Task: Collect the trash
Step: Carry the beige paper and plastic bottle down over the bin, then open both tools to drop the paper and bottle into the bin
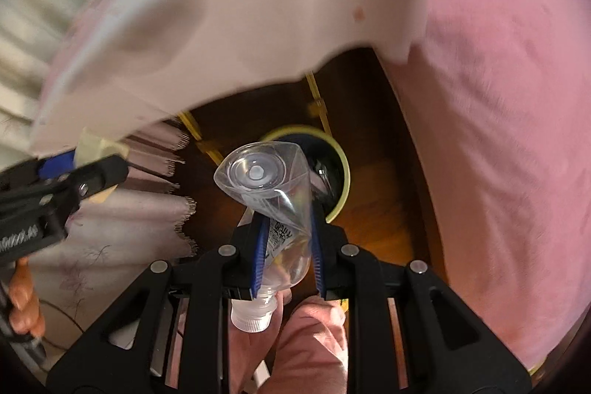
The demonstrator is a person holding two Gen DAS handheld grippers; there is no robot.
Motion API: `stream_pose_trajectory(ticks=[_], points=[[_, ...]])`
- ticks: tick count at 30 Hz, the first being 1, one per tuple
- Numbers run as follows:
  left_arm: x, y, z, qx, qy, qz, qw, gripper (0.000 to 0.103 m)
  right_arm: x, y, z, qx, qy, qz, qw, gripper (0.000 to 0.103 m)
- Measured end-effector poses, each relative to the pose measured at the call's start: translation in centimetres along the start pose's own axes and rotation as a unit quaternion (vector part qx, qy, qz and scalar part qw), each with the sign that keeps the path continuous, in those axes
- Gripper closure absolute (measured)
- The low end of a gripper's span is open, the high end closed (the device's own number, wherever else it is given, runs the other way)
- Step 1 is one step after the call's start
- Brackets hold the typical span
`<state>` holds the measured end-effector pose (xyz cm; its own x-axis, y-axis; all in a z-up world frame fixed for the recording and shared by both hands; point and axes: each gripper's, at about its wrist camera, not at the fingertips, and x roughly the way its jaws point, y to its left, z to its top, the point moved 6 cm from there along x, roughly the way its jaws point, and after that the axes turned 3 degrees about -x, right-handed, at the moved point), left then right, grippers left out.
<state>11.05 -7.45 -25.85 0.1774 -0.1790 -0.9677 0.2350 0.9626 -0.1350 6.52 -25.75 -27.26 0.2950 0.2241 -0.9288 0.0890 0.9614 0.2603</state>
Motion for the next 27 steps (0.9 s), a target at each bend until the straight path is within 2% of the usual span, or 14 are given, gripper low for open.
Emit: stream_pose_trajectory(ticks=[3, 8, 14, 19, 21, 22, 23, 27], points=[[3.7, 0.8, -0.7, -0.003, 0.008, 0.004, 1.0000, 0.041, 3.7, -1.2, -0.6, 0.023, 0.018, 0.001, 1.000, 0.085], [9.2, 1.3, -0.8, -0.005, 0.017, -0.002, 0.9999, 0.041, 9.3, -2.5, -0.6, 0.028, 0.030, -0.009, 0.999, 0.085], [13.5, 1.9, 0.1, -0.009, 0.009, 0.006, 0.9999, 0.041, 15.2, -4.1, 0.3, 0.048, 0.048, -0.014, 0.998, 0.084], [16.6, 1.8, 0.6, -0.015, 0.017, 0.016, 0.9996, 0.041, 18.2, -4.2, 1.0, 0.043, 0.057, -0.014, 0.997, 0.084], [17.4, 1.9, 0.8, -0.014, 0.023, 0.024, 0.9994, 0.034, 19.1, -4.1, 1.3, 0.045, 0.059, -0.011, 0.997, 0.084], [17.5, 2.2, 0.8, -0.015, 0.023, 0.027, 0.9993, 0.025, 19.3, -4.1, 1.5, 0.045, 0.059, -0.010, 0.997, 0.084], [17.6, 2.3, 0.8, -0.017, 0.020, 0.027, 0.9993, 0.022, 19.5, -4.1, 1.0, 0.045, 0.057, -0.009, 0.997, 0.084], [17.5, 3.1, 0.8, -0.027, 0.017, 0.039, 0.9987, 0.018, 20.2, -3.8, 1.4, 0.036, 0.060, -0.002, 0.998, 0.084]])
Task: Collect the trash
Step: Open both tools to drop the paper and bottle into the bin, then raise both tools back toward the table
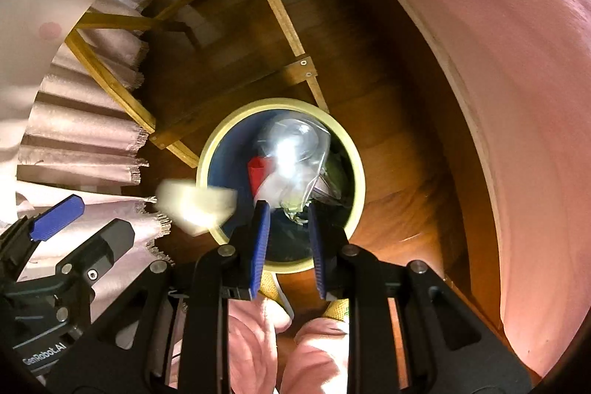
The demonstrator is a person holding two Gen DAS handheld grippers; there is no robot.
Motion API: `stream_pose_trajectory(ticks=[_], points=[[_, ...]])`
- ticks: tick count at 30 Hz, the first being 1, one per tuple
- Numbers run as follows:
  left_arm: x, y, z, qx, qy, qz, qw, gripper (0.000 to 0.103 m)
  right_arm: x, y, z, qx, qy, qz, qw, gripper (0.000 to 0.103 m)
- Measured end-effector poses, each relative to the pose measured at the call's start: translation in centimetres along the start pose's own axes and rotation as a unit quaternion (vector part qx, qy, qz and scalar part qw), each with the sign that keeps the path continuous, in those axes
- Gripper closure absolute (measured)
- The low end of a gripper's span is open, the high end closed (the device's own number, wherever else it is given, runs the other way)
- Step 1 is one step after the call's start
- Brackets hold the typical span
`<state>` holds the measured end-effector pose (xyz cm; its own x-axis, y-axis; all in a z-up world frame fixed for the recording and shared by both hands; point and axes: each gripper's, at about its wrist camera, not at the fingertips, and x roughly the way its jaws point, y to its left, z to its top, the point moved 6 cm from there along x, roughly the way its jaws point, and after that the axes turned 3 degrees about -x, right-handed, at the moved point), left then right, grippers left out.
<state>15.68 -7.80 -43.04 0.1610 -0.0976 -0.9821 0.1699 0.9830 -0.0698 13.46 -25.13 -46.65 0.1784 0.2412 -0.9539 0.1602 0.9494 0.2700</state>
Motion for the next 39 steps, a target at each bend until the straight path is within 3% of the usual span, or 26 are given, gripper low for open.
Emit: stream_pose_trajectory(ticks=[8, 16, 21, 28, 39], points=[[-2.3, 1.2, 0.8, -0.029, -0.023, 0.008, 0.9993, 0.018, 0.4, 0.9, 0.4, -0.015, 0.006, 0.010, 1.000, 0.084], [-8.5, 1.6, 0.7, -0.039, -0.043, 0.001, 0.9983, 0.018, -4.3, 1.8, 0.9, -0.016, -0.017, 0.022, 0.999, 0.084], [-16.2, 2.1, 0.7, -0.041, -0.062, -0.007, 0.9973, 0.015, -10.8, 3.1, 0.6, -0.022, -0.036, 0.036, 0.998, 0.083], [-28.8, 3.4, 1.4, -0.034, -0.110, -0.009, 0.9933, 0.014, -22.9, 6.0, 0.2, -0.031, -0.084, 0.062, 0.994, 0.072], [-45.4, 6.4, 3.6, -0.072, -0.199, 0.031, 0.9768, 0.014, -36.6, 11.0, 1.9, -0.100, -0.173, 0.098, 0.975, 0.065]])
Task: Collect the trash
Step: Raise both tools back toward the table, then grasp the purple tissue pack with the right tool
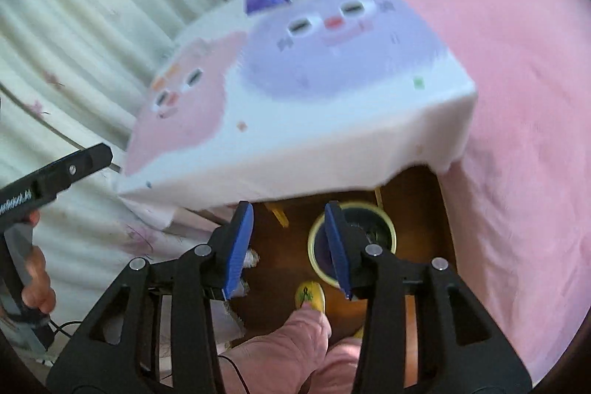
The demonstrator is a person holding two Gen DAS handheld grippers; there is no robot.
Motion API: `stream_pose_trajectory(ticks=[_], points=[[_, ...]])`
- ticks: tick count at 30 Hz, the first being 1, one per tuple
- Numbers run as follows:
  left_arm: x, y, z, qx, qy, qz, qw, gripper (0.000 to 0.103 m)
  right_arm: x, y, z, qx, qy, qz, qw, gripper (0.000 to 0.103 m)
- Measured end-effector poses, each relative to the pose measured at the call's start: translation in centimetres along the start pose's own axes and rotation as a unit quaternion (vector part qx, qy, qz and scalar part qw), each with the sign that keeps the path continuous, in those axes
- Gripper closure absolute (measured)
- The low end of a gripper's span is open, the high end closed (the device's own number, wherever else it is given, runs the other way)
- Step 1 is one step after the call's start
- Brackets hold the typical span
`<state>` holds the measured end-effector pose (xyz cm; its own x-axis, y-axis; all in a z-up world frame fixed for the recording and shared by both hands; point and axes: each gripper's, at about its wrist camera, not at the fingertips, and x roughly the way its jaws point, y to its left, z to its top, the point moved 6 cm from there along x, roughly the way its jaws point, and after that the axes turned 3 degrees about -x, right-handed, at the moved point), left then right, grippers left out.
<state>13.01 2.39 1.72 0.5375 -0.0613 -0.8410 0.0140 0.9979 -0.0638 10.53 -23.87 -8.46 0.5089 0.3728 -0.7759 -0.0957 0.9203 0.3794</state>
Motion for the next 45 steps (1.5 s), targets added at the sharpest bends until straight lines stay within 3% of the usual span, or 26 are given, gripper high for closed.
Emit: stream_pose_trajectory(ticks=[11, 19, 27, 35, 38, 45], points=[[-8.3, 0.1, 10.4, -0.002, -0.085, 0.040, 0.9956, 0.014, -5.2, 3.5, 11.3, -0.089, -0.086, 0.010, 0.992, 0.059], [-6.2, 1.5, 17.0, -0.019, -0.095, 0.028, 0.9950, 0.014, -3.7, 5.5, 21.0, -0.129, -0.108, -0.002, 0.986, 0.058], [3.7, 2.9, 28.3, 0.021, -0.075, -0.002, 0.9970, 0.014, 2.8, 5.9, 33.5, -0.143, -0.110, -0.036, 0.983, 0.050], [16.8, 4.6, 40.6, 0.059, -0.033, -0.019, 0.9975, 0.014, 15.0, 4.6, 46.4, -0.118, -0.079, -0.055, 0.988, 0.031], [22.0, 5.3, 43.7, 0.066, -0.013, -0.024, 0.9974, 0.014, 21.2, 3.8, 49.3, -0.105, -0.055, -0.055, 0.991, 0.026], [32.1, 6.3, 47.2, 0.069, 0.036, -0.042, 0.9961, 0.014, 33.3, 2.4, 50.9, -0.113, 0.018, -0.030, 0.993, 0.023]])
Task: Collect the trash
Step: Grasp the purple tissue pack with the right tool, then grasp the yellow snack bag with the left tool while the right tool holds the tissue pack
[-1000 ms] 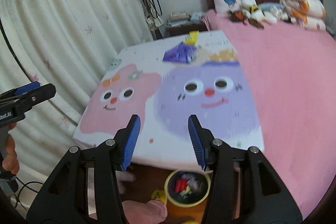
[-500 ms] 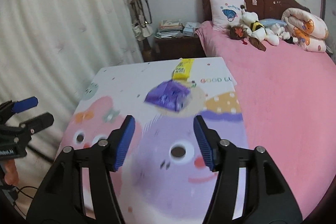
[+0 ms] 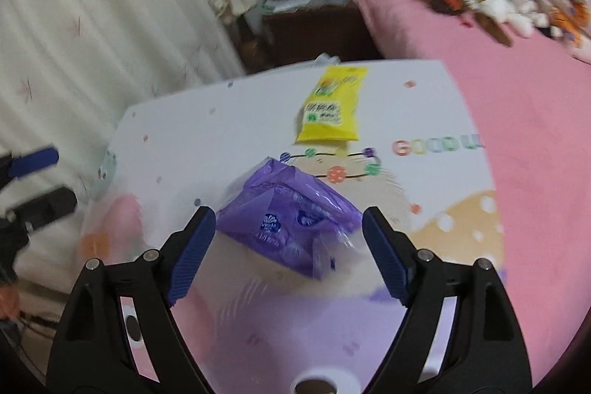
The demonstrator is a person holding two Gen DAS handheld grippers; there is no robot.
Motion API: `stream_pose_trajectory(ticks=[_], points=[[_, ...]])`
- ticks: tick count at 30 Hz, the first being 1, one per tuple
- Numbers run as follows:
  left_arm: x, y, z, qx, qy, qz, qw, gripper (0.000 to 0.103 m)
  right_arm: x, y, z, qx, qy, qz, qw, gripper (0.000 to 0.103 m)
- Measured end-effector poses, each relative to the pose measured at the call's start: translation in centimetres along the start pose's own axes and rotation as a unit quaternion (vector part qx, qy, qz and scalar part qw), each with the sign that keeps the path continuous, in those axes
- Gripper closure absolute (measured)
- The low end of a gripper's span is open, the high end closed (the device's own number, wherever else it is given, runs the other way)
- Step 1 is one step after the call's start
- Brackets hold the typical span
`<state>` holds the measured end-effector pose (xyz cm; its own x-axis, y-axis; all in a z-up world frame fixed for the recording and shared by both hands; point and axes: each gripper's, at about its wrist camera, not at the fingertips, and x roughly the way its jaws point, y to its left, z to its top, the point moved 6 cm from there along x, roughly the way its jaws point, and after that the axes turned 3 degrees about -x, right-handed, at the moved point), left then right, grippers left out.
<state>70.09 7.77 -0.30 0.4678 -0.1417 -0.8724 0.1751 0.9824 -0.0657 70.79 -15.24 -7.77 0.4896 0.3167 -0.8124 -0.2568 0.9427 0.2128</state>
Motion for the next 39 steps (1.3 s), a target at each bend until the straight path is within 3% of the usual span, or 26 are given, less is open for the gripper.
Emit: stream_pose_trajectory(ticks=[4, 9, 15, 17, 18, 25, 33, 39], points=[[3.7, 0.4, 0.3, 0.001, 0.021, -0.007, 0.9997, 0.015, 4.8, -0.6, -0.3, -0.032, 0.023, 0.015, 0.999, 0.023], [7.3, 0.4, 0.2, 0.000, 0.040, -0.010, 0.9992, 0.015, 7.7, -0.7, -1.2, -0.060, 0.046, 0.019, 0.997, 0.022], [9.2, -0.3, -0.6, -0.001, 0.057, -0.007, 0.9984, 0.015, 11.3, -0.5, -2.6, -0.084, 0.093, 0.014, 0.992, 0.025], [9.8, -0.5, -0.6, -0.002, 0.060, -0.008, 0.9982, 0.015, 11.5, -0.2, -2.9, -0.101, 0.082, 0.005, 0.992, 0.050], [10.1, -0.7, -0.5, -0.003, 0.061, -0.009, 0.9981, 0.015, 11.6, 0.0, -3.0, -0.103, 0.079, 0.007, 0.991, 0.058], [10.2, -2.1, 1.2, 0.000, 0.053, -0.026, 0.9982, 0.015, 10.2, 0.4, -3.6, -0.076, 0.062, 0.029, 0.995, 0.084], [10.4, -4.9, 4.8, -0.020, 0.045, -0.074, 0.9960, 0.015, 5.0, -4.0, -2.7, 0.026, -0.001, 0.017, 1.000, 0.088], [12.3, -8.4, 7.4, -0.010, 0.032, -0.083, 0.9960, 0.015, 1.8, -10.2, -1.6, 0.122, -0.051, -0.038, 0.990, 0.088]])
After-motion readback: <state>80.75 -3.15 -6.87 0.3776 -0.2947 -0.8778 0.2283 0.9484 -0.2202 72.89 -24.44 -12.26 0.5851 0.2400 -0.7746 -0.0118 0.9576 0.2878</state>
